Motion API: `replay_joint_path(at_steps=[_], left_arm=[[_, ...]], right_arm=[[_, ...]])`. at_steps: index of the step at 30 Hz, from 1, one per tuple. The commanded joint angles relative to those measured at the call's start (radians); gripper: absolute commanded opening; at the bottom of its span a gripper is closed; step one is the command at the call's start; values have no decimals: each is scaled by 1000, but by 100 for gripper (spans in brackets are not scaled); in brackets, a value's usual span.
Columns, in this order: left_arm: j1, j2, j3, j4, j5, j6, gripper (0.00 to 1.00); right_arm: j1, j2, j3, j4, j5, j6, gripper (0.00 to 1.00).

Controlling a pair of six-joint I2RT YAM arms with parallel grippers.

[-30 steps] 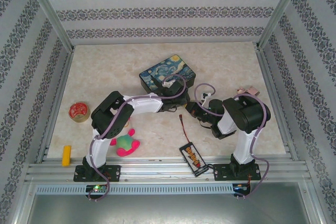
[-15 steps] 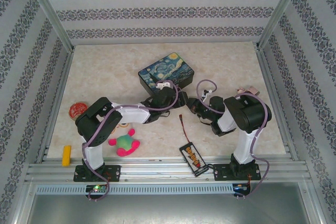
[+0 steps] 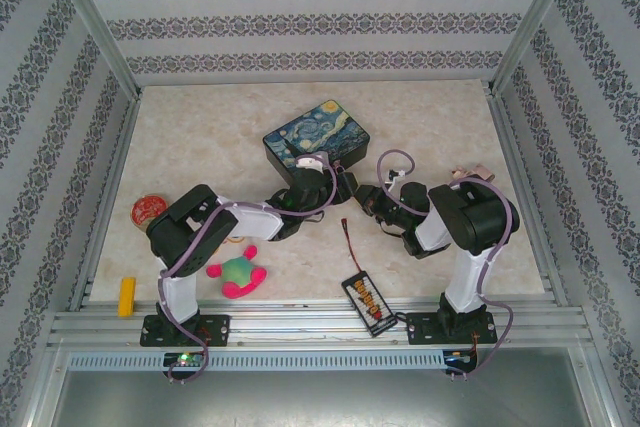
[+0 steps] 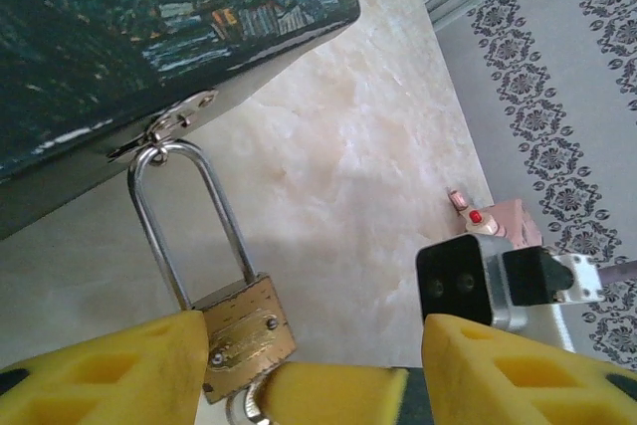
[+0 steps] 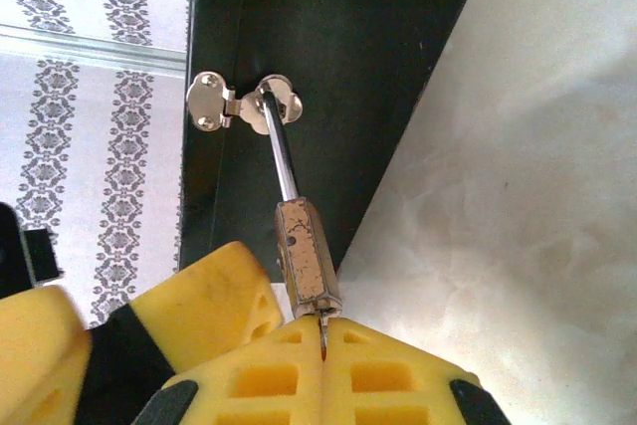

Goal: Unlock the padlock with the key

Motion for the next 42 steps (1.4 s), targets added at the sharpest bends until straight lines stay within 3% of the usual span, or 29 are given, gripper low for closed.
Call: replay_joint_path(at_steps=[1,16,29,34,42], left_arm=[[11,5,-14,10,-8,-40,58],[58,75,-13,118,82,-143,57],[71,142,10,220,110,-206,49],[72,156,29,232,109,-213,40],[85,178,56,231,103,-224,37]], right_arm=[[-10,-33,34,51,-10,10,2],[-5,-23,46,51,-13,18,2],[0,-9,59,51,-14,24,2],[3,-4,61,51,-10,24,2],[5,2,60,51,-9,21,3]])
